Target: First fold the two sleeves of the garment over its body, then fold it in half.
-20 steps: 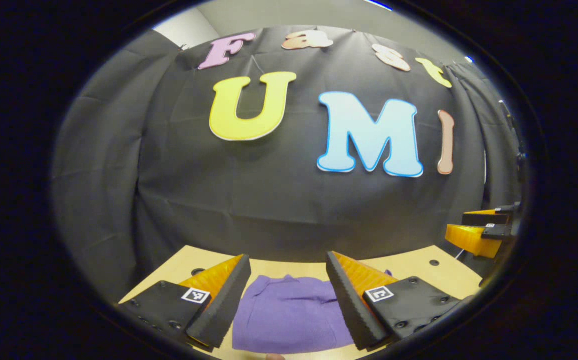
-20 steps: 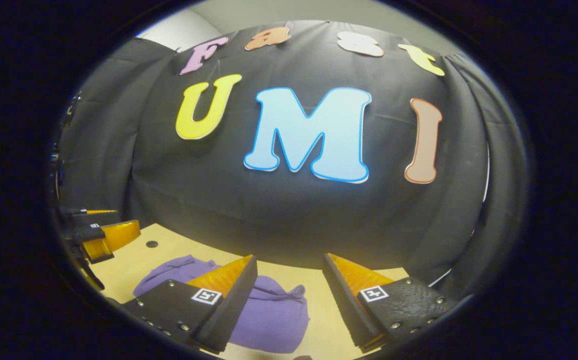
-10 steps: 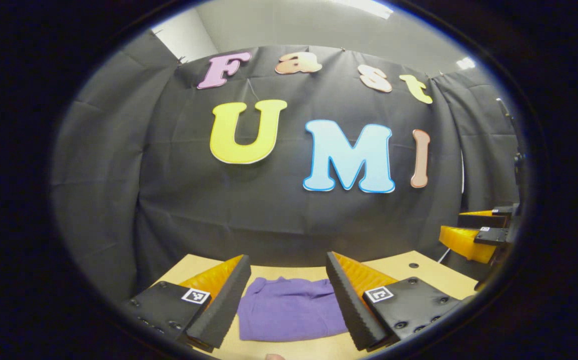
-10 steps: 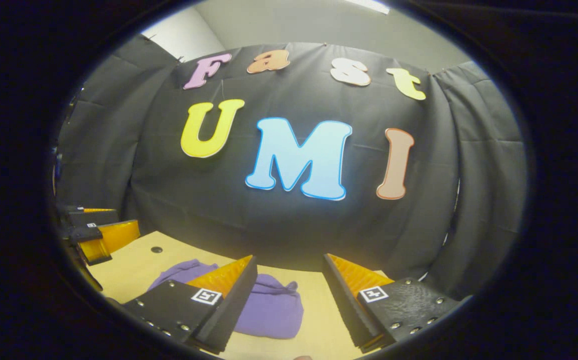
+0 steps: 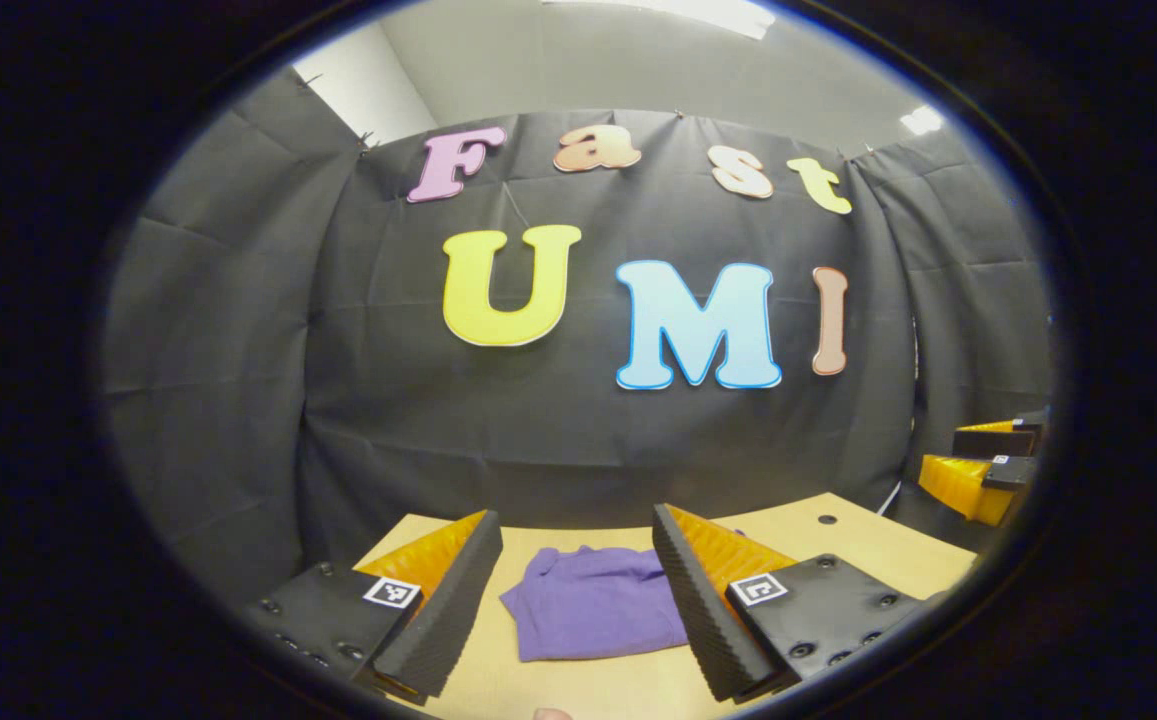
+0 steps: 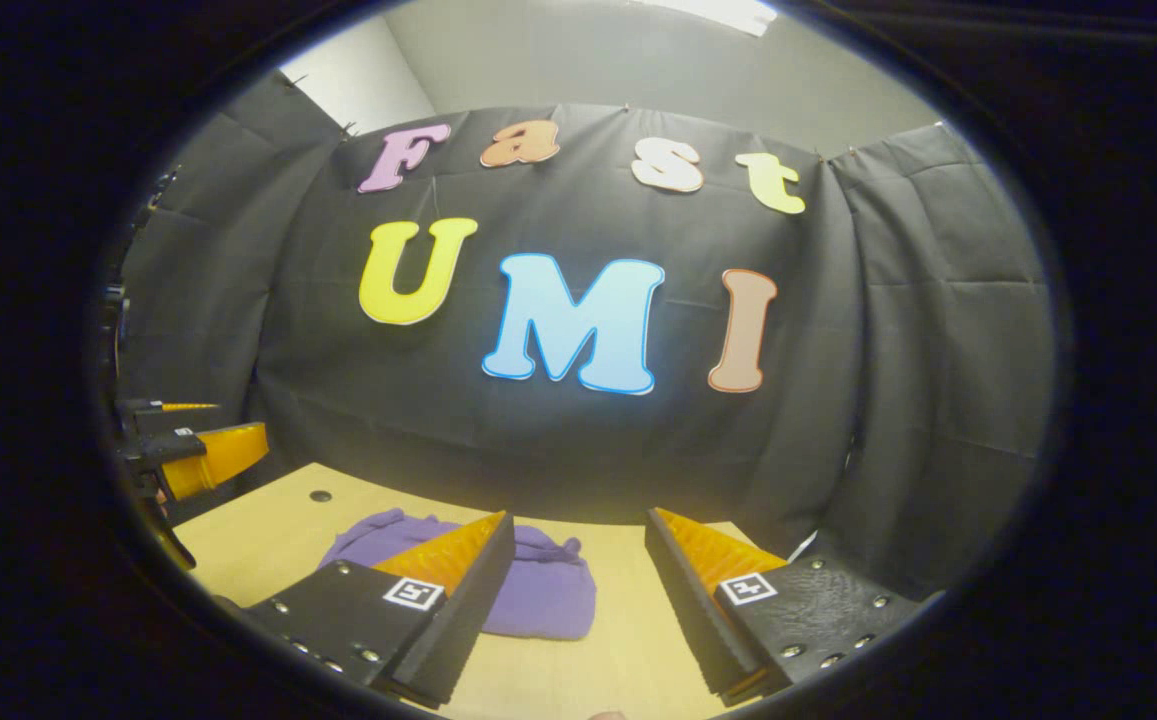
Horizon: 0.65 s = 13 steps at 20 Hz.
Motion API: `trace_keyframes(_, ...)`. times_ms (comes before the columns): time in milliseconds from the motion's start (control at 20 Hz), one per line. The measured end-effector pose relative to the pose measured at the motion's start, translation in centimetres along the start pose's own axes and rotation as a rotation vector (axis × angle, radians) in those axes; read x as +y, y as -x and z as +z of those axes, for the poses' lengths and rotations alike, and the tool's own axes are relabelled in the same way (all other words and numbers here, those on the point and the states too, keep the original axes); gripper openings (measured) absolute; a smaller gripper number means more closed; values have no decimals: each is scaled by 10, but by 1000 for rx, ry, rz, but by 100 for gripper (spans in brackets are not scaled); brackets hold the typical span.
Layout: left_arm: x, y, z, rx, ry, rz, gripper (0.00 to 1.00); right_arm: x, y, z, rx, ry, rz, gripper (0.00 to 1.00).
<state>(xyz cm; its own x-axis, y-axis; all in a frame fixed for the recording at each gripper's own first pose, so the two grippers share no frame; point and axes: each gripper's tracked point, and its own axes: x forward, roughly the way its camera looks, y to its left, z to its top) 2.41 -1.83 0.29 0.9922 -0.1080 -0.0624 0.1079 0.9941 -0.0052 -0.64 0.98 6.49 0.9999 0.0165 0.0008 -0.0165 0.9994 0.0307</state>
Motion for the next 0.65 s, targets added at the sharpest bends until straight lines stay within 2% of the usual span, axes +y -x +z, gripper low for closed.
trace_keyframes(250, -6, 15, 2, -6, -15, -5, 94, 1, 3, 7, -14, -32, 17, 85)
trace_keyframes(350, -10, 19, 3, -11, -5, 1, 96, 3, 3, 8, -17, -32, 39, 85)
trace_keyframes(650, -27, 32, 8, -25, -22, 26, 94, 0, 6, 14, -32, -51, 89, 85)
